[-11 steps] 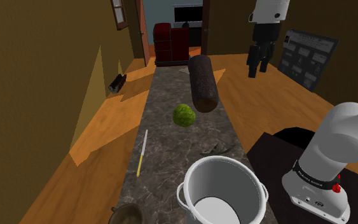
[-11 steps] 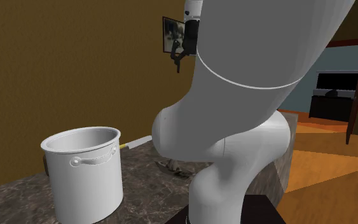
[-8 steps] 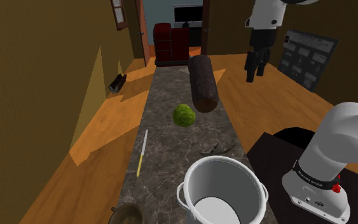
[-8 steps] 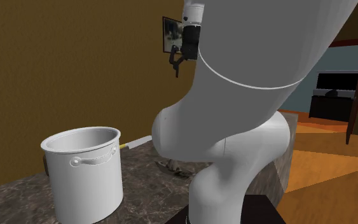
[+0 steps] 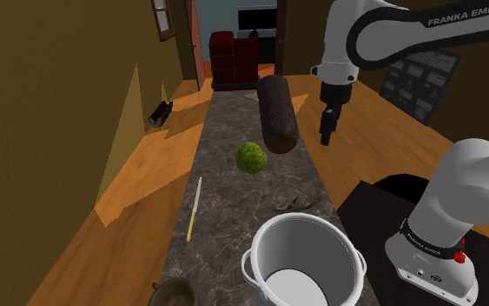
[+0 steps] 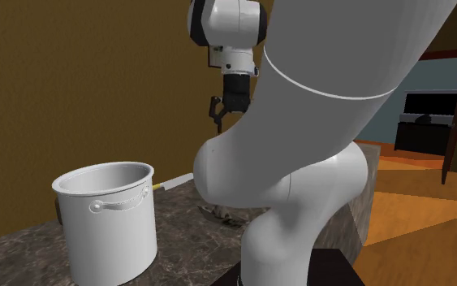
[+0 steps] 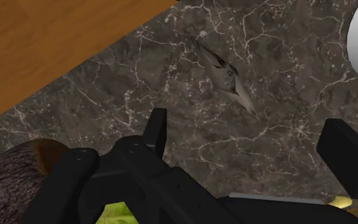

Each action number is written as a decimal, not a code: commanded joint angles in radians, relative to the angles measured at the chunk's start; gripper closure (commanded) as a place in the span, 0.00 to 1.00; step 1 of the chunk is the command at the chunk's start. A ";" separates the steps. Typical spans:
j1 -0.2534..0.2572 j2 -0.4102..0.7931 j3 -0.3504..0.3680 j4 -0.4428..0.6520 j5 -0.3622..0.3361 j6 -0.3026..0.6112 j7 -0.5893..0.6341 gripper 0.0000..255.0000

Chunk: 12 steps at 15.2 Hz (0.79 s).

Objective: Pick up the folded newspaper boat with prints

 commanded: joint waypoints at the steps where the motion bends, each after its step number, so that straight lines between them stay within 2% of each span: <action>1: 0.021 0.024 0.012 -0.052 -0.005 0.086 -0.036 0.00; 7: 0.070 0.153 0.045 -0.164 -0.030 0.348 -0.136 0.00; 12: 0.096 0.315 0.078 -0.220 -0.070 0.585 -0.201 0.00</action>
